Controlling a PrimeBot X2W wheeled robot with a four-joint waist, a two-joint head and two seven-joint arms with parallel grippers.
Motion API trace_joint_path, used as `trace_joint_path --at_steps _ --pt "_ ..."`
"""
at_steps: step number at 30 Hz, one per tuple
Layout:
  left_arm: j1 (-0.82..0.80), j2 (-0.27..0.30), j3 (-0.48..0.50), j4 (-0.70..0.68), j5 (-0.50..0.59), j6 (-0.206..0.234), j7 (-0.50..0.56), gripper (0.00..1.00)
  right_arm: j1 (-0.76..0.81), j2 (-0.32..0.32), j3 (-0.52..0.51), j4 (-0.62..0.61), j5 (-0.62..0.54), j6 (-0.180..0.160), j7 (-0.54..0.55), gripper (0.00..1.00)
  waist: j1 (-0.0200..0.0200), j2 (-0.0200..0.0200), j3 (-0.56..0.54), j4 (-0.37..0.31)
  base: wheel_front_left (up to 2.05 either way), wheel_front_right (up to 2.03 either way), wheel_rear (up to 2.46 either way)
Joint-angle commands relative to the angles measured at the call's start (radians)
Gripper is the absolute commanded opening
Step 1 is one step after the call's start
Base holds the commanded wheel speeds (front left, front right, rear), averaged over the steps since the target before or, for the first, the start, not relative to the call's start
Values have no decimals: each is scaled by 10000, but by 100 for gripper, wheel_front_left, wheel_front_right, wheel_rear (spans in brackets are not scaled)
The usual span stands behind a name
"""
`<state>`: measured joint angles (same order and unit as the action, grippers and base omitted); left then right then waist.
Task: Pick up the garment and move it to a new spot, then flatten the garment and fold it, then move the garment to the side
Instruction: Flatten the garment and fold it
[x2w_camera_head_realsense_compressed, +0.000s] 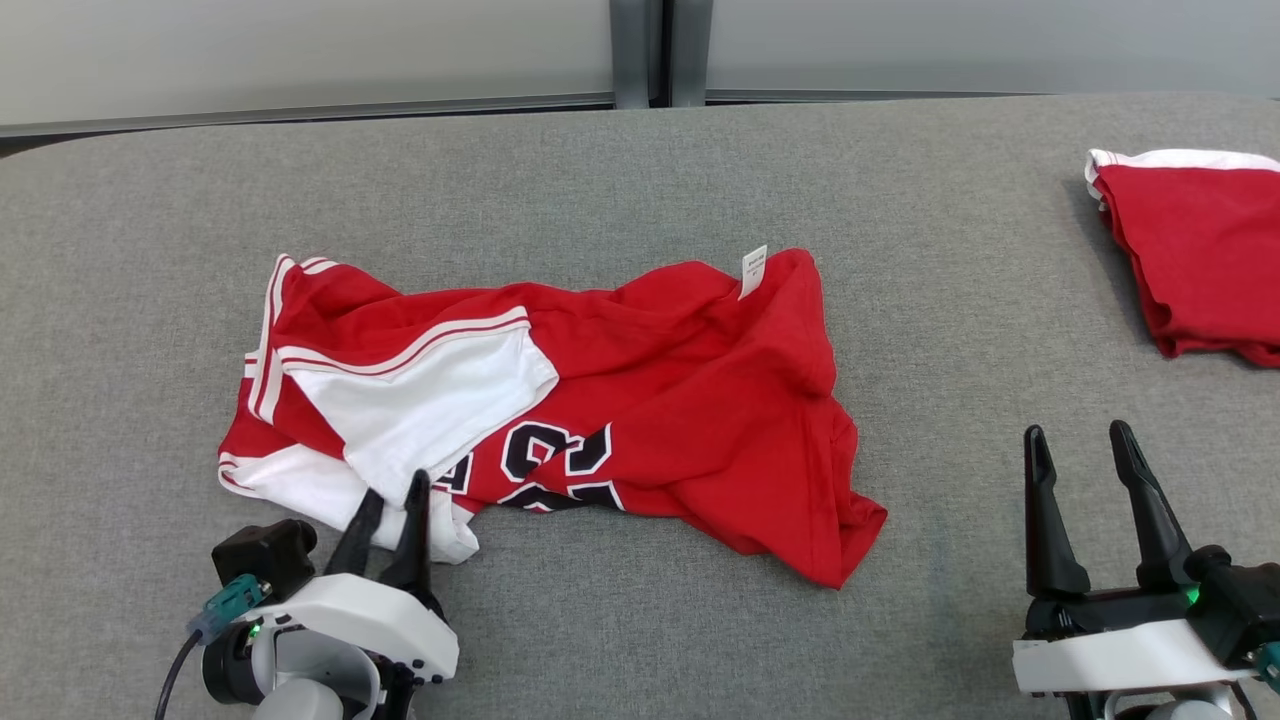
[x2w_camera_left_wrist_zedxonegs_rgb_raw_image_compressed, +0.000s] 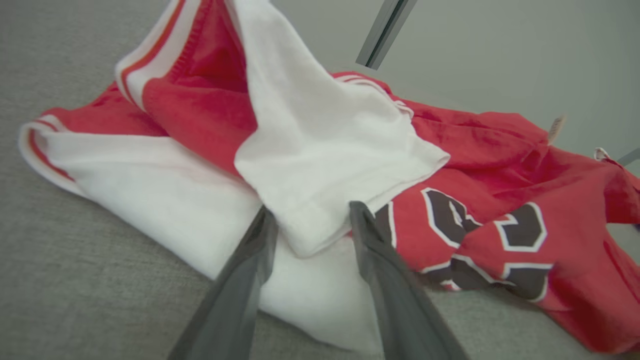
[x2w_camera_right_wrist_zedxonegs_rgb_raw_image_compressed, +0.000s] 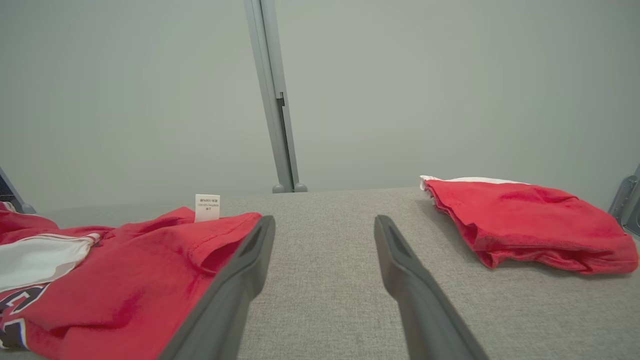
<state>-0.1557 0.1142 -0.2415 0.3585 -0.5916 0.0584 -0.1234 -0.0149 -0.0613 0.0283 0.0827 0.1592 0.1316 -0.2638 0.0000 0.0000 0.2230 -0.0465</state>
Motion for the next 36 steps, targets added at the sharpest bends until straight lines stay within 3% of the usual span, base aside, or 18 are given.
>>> trace_joint_path --at_steps 1,11,20,28,32,36 --pt "-116 48 9 -34 -15 -49 -13 0 31 -33 -13 -11 48 -21 -6 100 0 0 -3 2 0 0 0" --pt "-42 342 545 -1313 -231 58 -533 0 -131 -66 413 176 186 -21 -6 100 0 0 -115 269 0 0 0" --pt "405 861 1655 -3274 -727 576 -498 0 -170 -479 807 466 495 -21 -5 100 0 0 -151 766 0 0 0" --pt "790 1133 2564 -3783 -1105 955 -614 0 -323 -959 1408 739 829 -21 -6 100 0 0 -93 976 0 0 0" --pt "977 1198 2736 -3650 -1171 1123 -520 0 -544 -1218 1843 898 1492 -21 -6 100 0 0 -34 1070 0 0 0" --pt "1038 1154 2693 -3502 -1253 1113 -454 0 -1464 -2006 2940 1394 2707 -21 -5 100 0 0 135 1209 0 0 0"
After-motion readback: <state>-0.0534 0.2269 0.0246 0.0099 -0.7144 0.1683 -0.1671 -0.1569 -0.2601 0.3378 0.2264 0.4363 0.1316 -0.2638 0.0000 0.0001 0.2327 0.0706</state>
